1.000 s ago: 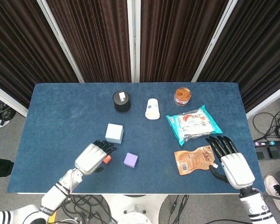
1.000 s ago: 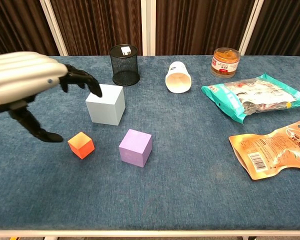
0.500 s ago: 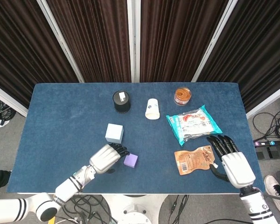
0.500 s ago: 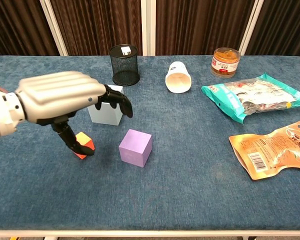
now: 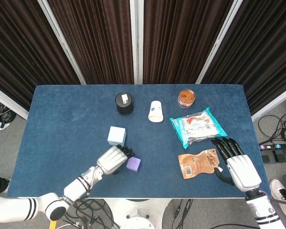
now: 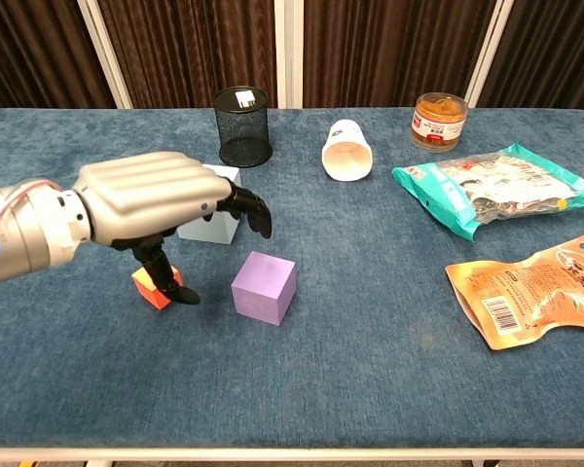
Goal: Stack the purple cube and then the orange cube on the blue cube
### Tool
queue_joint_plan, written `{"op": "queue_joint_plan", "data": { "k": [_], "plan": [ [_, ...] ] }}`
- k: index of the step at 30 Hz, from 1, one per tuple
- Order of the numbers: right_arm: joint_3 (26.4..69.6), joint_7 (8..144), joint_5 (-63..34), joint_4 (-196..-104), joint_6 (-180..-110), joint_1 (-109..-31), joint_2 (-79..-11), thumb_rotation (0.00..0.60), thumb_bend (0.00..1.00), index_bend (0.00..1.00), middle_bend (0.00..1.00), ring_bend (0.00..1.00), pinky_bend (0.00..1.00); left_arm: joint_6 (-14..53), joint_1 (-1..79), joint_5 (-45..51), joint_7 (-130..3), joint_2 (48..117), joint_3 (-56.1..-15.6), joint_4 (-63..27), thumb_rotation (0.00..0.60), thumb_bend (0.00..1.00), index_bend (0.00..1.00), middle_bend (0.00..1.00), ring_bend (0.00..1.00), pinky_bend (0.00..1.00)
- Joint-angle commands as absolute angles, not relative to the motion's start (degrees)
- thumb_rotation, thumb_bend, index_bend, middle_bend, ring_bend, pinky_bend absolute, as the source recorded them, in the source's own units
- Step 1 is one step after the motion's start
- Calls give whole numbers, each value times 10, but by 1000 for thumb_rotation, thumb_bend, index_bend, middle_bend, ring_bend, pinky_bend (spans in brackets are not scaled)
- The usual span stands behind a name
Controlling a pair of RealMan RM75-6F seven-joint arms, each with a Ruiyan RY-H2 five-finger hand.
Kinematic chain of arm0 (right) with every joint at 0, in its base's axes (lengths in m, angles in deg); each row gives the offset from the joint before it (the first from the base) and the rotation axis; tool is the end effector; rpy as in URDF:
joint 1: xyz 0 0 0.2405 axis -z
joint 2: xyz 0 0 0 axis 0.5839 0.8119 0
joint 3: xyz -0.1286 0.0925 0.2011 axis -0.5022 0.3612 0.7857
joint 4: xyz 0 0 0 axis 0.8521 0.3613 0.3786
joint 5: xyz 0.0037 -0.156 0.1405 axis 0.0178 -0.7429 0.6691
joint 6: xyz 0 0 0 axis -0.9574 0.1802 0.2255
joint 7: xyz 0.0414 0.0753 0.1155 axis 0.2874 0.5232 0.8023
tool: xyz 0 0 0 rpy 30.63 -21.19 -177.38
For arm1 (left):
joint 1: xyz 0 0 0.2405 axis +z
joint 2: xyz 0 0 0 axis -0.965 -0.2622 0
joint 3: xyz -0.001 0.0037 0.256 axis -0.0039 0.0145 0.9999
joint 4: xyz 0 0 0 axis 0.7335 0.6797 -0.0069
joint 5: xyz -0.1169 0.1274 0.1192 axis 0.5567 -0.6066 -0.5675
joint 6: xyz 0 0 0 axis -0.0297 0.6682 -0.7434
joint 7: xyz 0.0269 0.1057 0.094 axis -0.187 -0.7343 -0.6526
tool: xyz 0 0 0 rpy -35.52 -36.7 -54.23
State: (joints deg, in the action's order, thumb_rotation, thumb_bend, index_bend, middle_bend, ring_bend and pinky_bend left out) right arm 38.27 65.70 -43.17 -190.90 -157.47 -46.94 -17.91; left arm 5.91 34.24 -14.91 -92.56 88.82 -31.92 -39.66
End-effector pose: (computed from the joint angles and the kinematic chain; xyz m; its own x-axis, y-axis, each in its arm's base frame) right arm -0.2125 -0.1868 0.1423 0.3459 -0.1569 0.9251 -0.9201 -0.2496 0.3017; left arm -0.1092 0.2665 -0.0513 0.6277 0.2306 0.7435 0.6389 -0.6983 -0.3228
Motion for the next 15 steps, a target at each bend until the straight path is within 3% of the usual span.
{"op": "queue_joint_plan", "data": {
  "k": [1, 15],
  "plan": [
    [383, 658, -431, -1909, -1576, -469, -179, 600, 294, 0, 75, 0, 0, 57, 336, -135, -947, 905, -315, -386, 600, 157, 340, 386, 296, 380],
    [383, 671, -434, -1910, -1574, -471, -173, 600, 294, 0, 76, 0, 0, 50, 310, -93, -979, 931, -322, -367, 600, 157, 341, 386, 296, 380]
  ]
}}
